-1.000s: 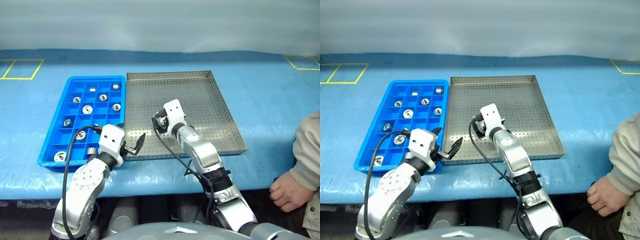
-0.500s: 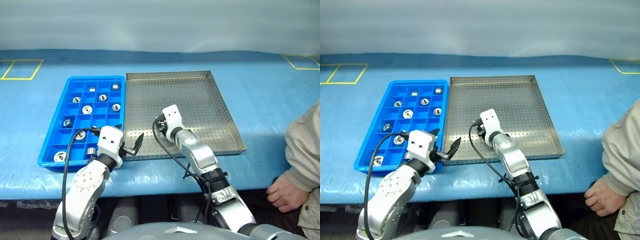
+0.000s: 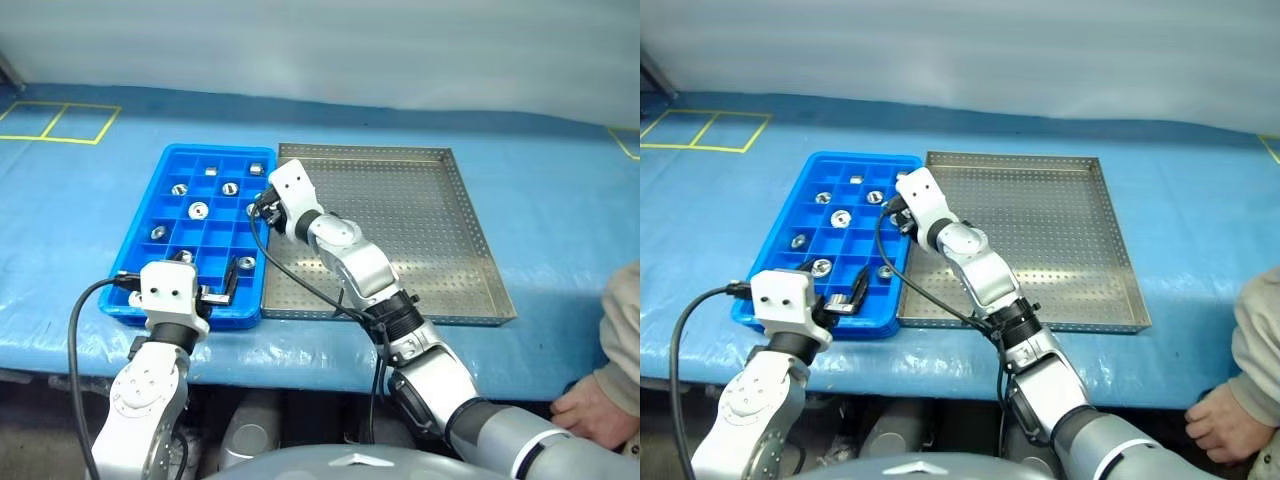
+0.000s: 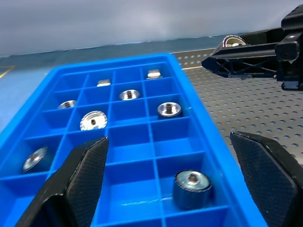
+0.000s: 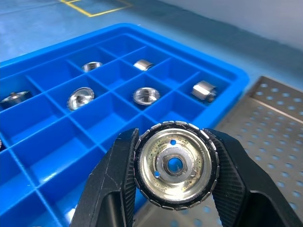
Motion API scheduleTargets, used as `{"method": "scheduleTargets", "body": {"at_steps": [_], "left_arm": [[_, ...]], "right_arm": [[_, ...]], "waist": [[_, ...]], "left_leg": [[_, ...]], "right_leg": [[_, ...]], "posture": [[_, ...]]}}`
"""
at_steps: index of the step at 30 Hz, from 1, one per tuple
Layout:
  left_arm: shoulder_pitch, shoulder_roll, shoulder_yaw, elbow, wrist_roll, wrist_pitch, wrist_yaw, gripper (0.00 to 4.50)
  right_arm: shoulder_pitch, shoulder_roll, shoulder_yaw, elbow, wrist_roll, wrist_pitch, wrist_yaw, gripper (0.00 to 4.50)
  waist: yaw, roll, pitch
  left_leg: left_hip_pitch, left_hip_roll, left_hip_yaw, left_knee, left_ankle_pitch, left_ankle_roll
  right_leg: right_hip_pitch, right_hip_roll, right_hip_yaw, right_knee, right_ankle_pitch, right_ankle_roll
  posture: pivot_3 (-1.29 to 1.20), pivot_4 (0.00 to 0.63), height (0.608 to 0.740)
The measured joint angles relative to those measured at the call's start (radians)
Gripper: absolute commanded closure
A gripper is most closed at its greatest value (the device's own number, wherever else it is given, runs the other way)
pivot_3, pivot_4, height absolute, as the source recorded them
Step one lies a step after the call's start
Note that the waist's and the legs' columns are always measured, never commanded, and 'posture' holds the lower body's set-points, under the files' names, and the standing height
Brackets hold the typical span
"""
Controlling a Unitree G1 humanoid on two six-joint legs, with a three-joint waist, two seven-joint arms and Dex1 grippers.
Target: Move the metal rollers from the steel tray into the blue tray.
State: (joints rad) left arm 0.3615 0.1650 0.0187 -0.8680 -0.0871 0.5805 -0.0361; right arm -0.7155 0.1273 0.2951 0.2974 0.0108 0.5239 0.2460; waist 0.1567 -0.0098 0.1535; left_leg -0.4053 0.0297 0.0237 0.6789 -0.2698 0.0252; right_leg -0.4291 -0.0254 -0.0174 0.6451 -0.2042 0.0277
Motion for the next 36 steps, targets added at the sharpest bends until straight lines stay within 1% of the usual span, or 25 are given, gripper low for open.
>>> {"method": "scheduleTargets", "body": {"at_steps": [6,10,19,21,22,26,27,28,31,34,36], "left_arm": [[0.056,-0.021,0.005,-0.038,0.010,-0.001,0.021,0.00],[0.068,-0.023,-0.003,-0.038,0.023,-0.001,0.024,0.00],[0.065,-0.025,-0.029,-0.038,0.029,-0.007,0.013,0.00],[0.061,-0.025,-0.029,-0.038,0.029,-0.007,0.012,0.00],[0.060,-0.025,-0.030,-0.038,0.029,-0.008,0.011,0.00],[0.045,-0.022,-0.035,-0.037,0.028,-0.008,-0.003,0.00],[0.037,-0.020,-0.037,-0.037,0.027,-0.008,-0.009,0.00],[0.029,-0.017,-0.038,-0.035,0.026,-0.008,-0.013,0.00],[-0.005,-0.003,-0.037,-0.019,0.022,-0.007,-0.035,0.00],[-0.045,0.013,-0.027,0.010,0.002,-0.004,-0.065,0.00],[-0.086,0.039,-0.019,0.030,-0.011,-0.001,-0.092,0.00]], "right_arm": [[-0.052,0.005,0.002,0.121,0.000,-0.069,0.019,2.75],[-0.057,0.006,0.005,0.178,0.000,-0.089,0.032,2.75],[-0.061,0.008,0.001,0.251,0.001,-0.124,0.037,2.75],[-0.061,0.008,-0.001,0.259,0.004,-0.125,0.039,2.02],[-0.061,0.008,-0.001,0.263,0.006,-0.125,0.040,1.80],[-0.061,0.007,-0.005,0.267,0.011,-0.126,0.039,0.46],[-0.060,0.007,-0.006,0.264,0.013,-0.125,0.038,0.18],[-0.056,0.006,-0.009,0.255,0.014,-0.121,0.037,0.04],[-0.020,-0.001,-0.023,0.167,0.019,-0.095,0.036,0.04],[0.036,-0.027,-0.032,0.002,0.039,-0.031,0.050,0.04],[0.071,-0.063,-0.042,-0.121,0.054,0.021,0.063,0.04]], "waist": [[0.066,0.000,0.000],[0.107,0.000,0.000],[0.182,0.000,0.000],[0.194,0.000,0.000],[0.199,0.000,0.000],[0.208,0.000,0.000],[0.207,0.000,0.000],[0.207,0.001,0.000],[0.200,0.001,0.000],[0.186,0.001,0.000],[0.171,0.001,0.000]], "left_leg": [[-0.001,-0.001,0.000,0.000,0.000,0.000],[-0.003,-0.001,0.000,0.000,0.000,0.000],[-0.007,-0.001,-0.002,0.000,0.000,-0.001],[-0.007,-0.001,-0.001,0.000,0.000,-0.001],[-0.007,-0.001,-0.001,0.000,0.000,-0.002],[-0.007,-0.001,-0.001,0.001,0.000,-0.002],[-0.007,-0.001,-0.002,0.001,0.000,-0.002],[-0.008,-0.001,-0.002,0.001,0.000,-0.002],[-0.009,-0.001,-0.002,0.001,0.000,-0.002],[-0.010,-0.001,-0.004,0.002,0.000,-0.003],[-0.009,-0.001,-0.004,0.003,0.000,-0.003]], "right_leg": [[-0.001,0.000,-0.001,-0.001,-0.001,-0.002],[-0.002,0.002,-0.003,-0.001,-0.001,-0.001],[-0.005,0.001,-0.009,-0.001,-0.001,-0.001],[-0.004,0.001,-0.009,-0.001,-0.001,-0.001],[-0.004,0.001,-0.010,-0.001,-0.001,-0.001],[-0.004,0.001,-0.011,-0.001,-0.002,-0.001],[-0.004,0.001,-0.011,-0.001,-0.002,-0.001],[-0.004,0.001,-0.012,-0.001,-0.002,-0.002],[-0.004,0.001,-0.012,-0.001,-0.002,-0.002],[-0.004,0.001,-0.013,-0.002,-0.002,-0.002],[-0.003,0.001,-0.014,-0.002,-0.002,-0.002]], "posture": [[0.57,0.150,0.740],[0.57,0.150,0.740],[0.54,0.150,0.740],[0.53,0.150,0.740],[0.53,0.150,0.740],[0.48,0.150,0.740],[0.46,0.150,0.740],[0.44,0.150,0.740],[0.38,0.150,0.740],[0.33,0.150,0.740],[0.25,0.150,0.740]]}}
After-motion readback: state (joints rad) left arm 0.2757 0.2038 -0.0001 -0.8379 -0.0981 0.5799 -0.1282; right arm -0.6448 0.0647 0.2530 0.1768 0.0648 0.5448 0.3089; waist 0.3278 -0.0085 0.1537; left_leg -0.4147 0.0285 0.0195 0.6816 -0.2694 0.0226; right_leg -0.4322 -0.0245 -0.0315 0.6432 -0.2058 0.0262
